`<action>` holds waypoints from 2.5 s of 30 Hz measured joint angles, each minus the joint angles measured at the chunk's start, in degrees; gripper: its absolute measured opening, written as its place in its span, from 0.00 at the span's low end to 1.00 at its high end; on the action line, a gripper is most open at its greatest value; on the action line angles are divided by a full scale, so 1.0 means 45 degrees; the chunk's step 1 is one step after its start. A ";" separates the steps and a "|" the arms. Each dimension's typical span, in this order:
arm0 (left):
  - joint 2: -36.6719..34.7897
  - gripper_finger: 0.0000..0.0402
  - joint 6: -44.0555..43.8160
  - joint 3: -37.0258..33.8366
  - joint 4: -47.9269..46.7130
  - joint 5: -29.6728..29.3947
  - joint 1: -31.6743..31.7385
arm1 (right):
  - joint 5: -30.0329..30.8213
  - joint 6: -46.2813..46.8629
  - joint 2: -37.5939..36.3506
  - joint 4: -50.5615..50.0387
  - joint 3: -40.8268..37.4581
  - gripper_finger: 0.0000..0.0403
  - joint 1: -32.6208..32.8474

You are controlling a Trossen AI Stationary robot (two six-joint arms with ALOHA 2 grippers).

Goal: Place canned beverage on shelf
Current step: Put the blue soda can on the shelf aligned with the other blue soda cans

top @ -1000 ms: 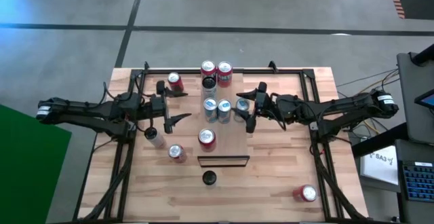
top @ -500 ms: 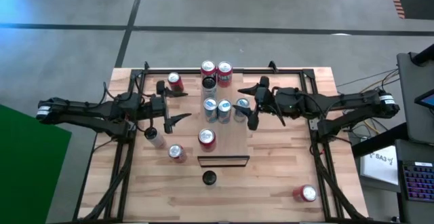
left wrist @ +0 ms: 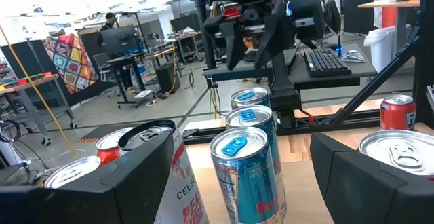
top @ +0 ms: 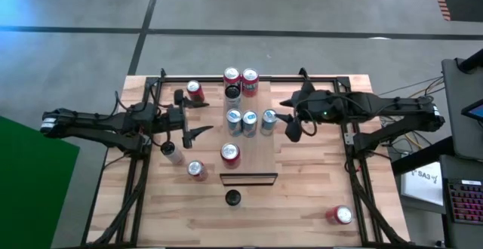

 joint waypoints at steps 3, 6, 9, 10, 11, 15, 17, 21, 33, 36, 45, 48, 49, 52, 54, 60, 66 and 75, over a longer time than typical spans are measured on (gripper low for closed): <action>0.0081 0.78 -0.0017 0.0000 0.0017 0.0000 0.0000 | -0.0004 0.0561 0.0005 -0.1070 0.0119 0.41 0.0000; 0.0111 0.78 -0.0012 0.0000 0.0117 0.0000 0.0000 | 0.0000 0.0910 0.0005 -0.1641 0.0051 0.34 0.0000; 0.0111 0.78 -0.0013 0.0005 0.0135 0.0000 0.0000 | 0.0000 0.1323 0.0038 -0.2330 -0.0069 0.26 0.0000; 0.0111 0.78 -0.0017 0.0005 0.0136 0.0000 0.0000 | -0.0001 0.1416 0.0047 -0.2391 -0.0124 0.23 0.0000; 0.0111 0.78 -0.0014 0.0005 0.0143 0.0000 0.0000 | 0.0000 0.1421 0.0053 -0.2398 -0.0198 0.20 0.0000; 0.0116 0.78 -0.0012 0.0005 0.0175 0.0000 0.0000 | 0.0000 0.1408 0.0053 -0.2449 -0.0473 0.09 -0.0005; 0.0116 0.78 -0.0015 0.0005 0.0186 0.0002 0.0000 | 0.0000 0.1398 0.0053 -0.2445 -0.0638 0.04 -0.0005; 0.0116 0.78 -0.0012 0.0005 0.0189 0.0005 0.0000 | 0.0000 0.1396 0.0053 -0.2115 -0.1053 0.02 -0.0010; 0.0116 0.78 -0.0012 0.0005 0.0189 0.0004 0.0000 | -0.0010 0.0991 0.0058 -0.0011 -0.2073 0.02 -0.0029; 0.0116 0.78 -0.0012 0.0005 0.0185 0.0000 0.0000 | -0.0013 0.0807 0.0058 0.0252 -0.2138 0.02 -0.0029; 0.0116 0.78 -0.0007 0.0005 0.0180 0.0005 0.0000 | -0.0112 0.0540 0.0068 0.0610 -0.2139 0.02 -0.0029; 0.0116 0.78 -0.0007 0.0005 0.0175 0.0005 0.0000 | -0.0115 0.0501 0.0148 0.0716 -0.2142 0.02 -0.0029; 0.0116 0.78 -0.0007 0.0005 0.0175 0.0005 0.0004 | -0.0112 0.0495 0.0203 0.0742 -0.2138 0.02 -0.0029; 0.0116 0.78 -0.0007 0.0005 0.0165 0.0004 0.0001 | -0.0112 0.0411 0.0384 0.0780 -0.2138 0.02 -0.0029; 0.0116 0.78 -0.0007 0.0005 0.0164 0.0001 0.0000 | -0.0112 0.0401 0.0513 0.0772 -0.2138 0.02 -0.0029; 0.0116 0.78 -0.0003 0.0005 0.0165 0.0005 0.0000 | -0.0182 0.0368 0.0732 0.0767 -0.2138 0.02 -0.0033; 0.0116 0.78 -0.0003 0.0005 0.0170 0.0003 0.0001 | -0.0471 0.0265 0.0782 0.0855 -0.2138 0.02 -0.0029; 0.0116 0.78 -0.0003 0.0005 0.0170 0.0005 0.0002 | -0.0466 0.0051 0.0782 0.1141 -0.2140 0.02 -0.0030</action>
